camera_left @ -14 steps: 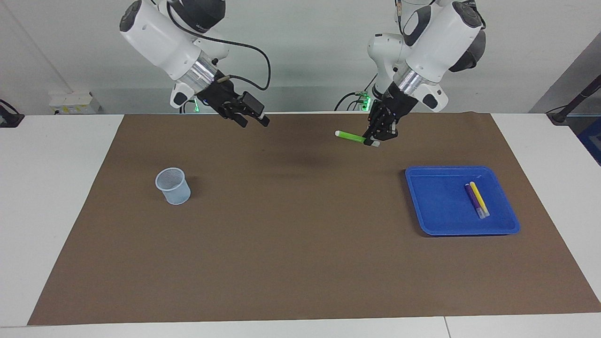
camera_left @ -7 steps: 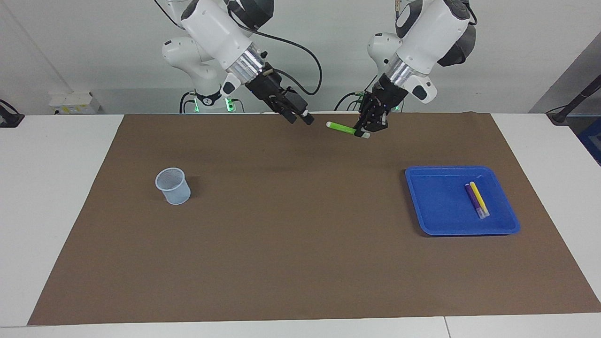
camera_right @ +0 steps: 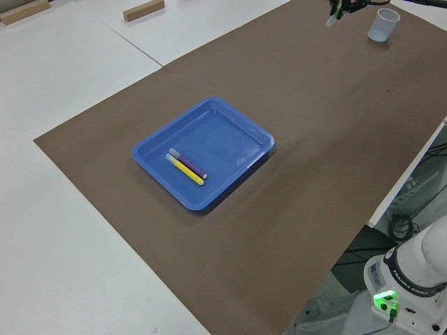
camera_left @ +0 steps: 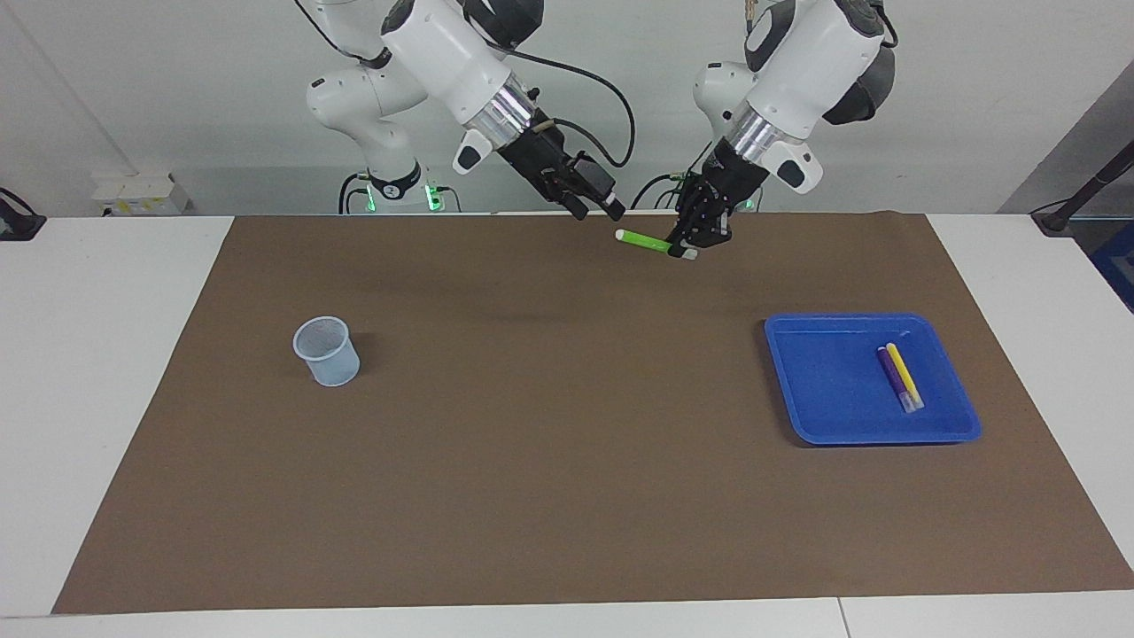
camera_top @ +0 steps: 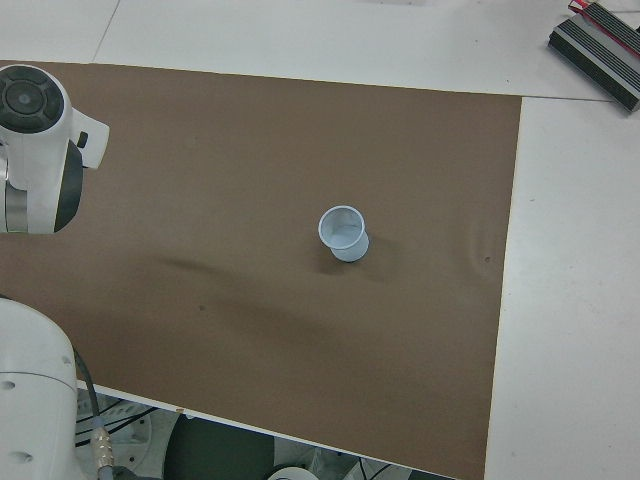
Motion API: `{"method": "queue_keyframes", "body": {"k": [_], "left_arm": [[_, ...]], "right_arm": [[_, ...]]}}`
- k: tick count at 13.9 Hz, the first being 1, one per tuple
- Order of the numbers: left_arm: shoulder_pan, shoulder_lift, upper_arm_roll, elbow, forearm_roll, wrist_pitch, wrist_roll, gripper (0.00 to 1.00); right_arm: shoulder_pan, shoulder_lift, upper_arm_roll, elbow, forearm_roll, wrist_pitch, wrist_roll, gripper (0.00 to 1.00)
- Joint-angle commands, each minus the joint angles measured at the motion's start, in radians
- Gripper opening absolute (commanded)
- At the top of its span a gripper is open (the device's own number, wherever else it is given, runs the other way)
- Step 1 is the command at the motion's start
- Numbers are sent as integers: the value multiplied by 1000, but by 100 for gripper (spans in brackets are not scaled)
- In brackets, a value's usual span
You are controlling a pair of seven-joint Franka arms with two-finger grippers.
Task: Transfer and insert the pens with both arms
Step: 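Carry the green pen toward center while the right gripper approaches, then grasp the green pen's free end with the right gripper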
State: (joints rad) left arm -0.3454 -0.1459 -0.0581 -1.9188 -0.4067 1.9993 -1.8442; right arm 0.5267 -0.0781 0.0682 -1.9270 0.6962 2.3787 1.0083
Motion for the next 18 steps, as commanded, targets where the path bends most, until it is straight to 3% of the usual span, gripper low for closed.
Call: {"method": "queue_keyframes", "body": {"k": [1, 6, 10, 16, 18], "left_arm": [[-20, -37, 15, -39, -17, 23, -13, 0], [-33, -40, 15, -39, -17, 21, -23, 0], [-34, -40, 15, -39, -15, 21, -27, 0], [-34, -40, 15, -40, -15, 21, -27, 0], [-34, -40, 15, -40, -15, 19, -27, 0]], "right_arm": [[38, 18, -4, -13, 28, 68, -4, 100], [50, 49, -4, -10, 26, 145, -16, 98], [58, 72, -2, -4, 26, 189, -1, 81], [82, 70, -2, -3, 26, 182, 18, 77], [82, 70, -2, -4, 26, 180, 12, 65]]}}
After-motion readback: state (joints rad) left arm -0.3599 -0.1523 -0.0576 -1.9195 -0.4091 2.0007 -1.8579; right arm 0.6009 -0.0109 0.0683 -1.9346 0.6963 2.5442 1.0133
